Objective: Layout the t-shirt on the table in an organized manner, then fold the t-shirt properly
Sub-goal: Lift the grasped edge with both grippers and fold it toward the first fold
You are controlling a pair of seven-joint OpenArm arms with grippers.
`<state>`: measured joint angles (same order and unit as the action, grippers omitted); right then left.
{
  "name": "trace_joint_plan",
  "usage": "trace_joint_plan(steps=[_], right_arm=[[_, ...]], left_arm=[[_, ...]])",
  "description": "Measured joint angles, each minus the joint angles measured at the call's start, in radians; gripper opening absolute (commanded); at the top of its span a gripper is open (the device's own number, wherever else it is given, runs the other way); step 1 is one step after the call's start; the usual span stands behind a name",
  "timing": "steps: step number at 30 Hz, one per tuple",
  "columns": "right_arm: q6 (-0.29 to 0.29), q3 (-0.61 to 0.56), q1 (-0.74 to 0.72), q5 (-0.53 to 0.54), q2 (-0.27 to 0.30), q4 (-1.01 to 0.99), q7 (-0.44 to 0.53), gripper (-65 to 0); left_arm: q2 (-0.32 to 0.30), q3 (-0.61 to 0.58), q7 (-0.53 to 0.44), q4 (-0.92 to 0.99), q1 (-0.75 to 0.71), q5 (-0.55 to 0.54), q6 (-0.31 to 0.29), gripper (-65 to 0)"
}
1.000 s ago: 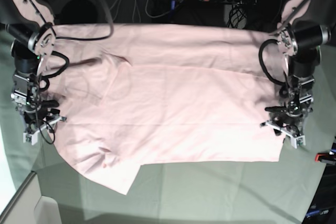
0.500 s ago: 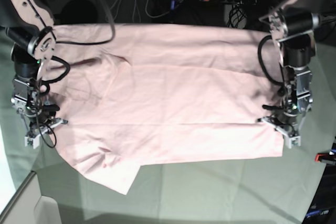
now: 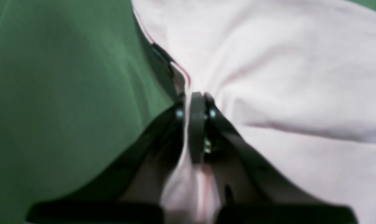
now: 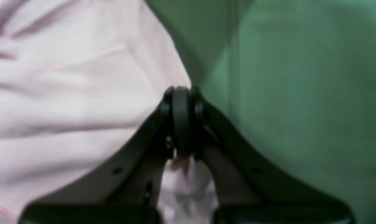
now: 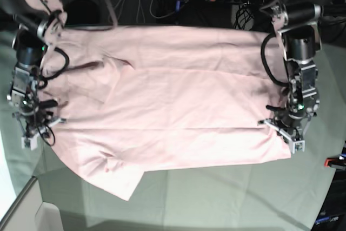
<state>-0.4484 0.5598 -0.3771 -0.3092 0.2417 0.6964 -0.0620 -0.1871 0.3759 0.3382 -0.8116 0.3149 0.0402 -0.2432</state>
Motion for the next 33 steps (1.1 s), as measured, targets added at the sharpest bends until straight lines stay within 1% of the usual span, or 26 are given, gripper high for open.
trace_joint_plan(steps=[2,5,7,8,9,12,15,17,20,26,28,30,31,33], right_arm=[[0.0,0.001,0.028,0.005,0.0,0.028,-0.002,-65.0],[-0.012,0.029,0.072,0.094,-0.004,0.073,-0.002,-65.0],[-0.053,0.03,0.108,0.139,0.002,0.116,-0.025,-65.0],[-0.09,0.035,0.124,0.145,0.005,0.138,-0.045,-65.0],[-0.113,0.038,0.14,0.155,0.006,0.16,-0.061,-65.0],[-0.157,0.068,0.199,0.214,-0.003,0.252,-0.083,-65.0],[-0.161,0.07,0.243,0.252,-0.003,0.316,-0.088,-65.0],[-0.165,0.07,0.256,0.27,-0.001,0.324,-0.087,-65.0],[-0.165,0.073,0.256,0.27,0.002,0.323,-0.095,-65.0],[-0.166,0.073,0.262,0.27,0.002,0.323,-0.092,-65.0],[-0.171,0.09,0.273,0.275,0.002,0.323,-0.074,-65.0],[-0.177,0.104,0.284,0.274,0.002,0.323,-0.076,-65.0],[-0.184,0.104,0.288,0.273,0.002,0.323,-0.077,-65.0],[-0.237,0.108,0.289,0.272,0.002,0.323,-0.076,-65.0]], left_arm=[[-0.002,0.0,-0.003,-0.029,-0.022,0.001,0.0,-64.9],[-0.001,0.0,-0.005,-0.081,-0.058,0.0,0.0,-64.9],[-0.001,0.0,-0.004,-0.115,-0.08,0.0,0.0,-64.9],[-0.002,0.0,-0.006,-0.129,-0.09,0.0,0.0,-64.9],[-0.002,0.0,-0.005,-0.139,-0.099,0.0,0.0,-64.9],[-0.002,0.0,-0.001,-0.165,-0.125,0.0,0.0,-64.9],[-0.002,0.011,0.0,-0.19,-0.135,0.0,-0.007,-64.9],[0.004,0.055,0.0,-0.202,-0.134,-0.001,-0.012,-64.9],[0.003,0.119,0.003,-0.205,-0.13,-0.007,-0.012,-64.9],[0.003,0.127,0.002,-0.205,-0.13,-0.007,-0.012,-64.9],[0.003,0.128,0.002,-0.205,-0.134,-0.007,-0.012,-64.9],[0.003,0.128,0.003,-0.205,-0.137,-0.007,-0.015,-64.9],[0.003,0.128,0.001,-0.205,-0.142,-0.006,-0.015,-64.9],[0.002,0.128,-0.001,-0.217,-0.164,-0.005,-0.015,-64.9]])
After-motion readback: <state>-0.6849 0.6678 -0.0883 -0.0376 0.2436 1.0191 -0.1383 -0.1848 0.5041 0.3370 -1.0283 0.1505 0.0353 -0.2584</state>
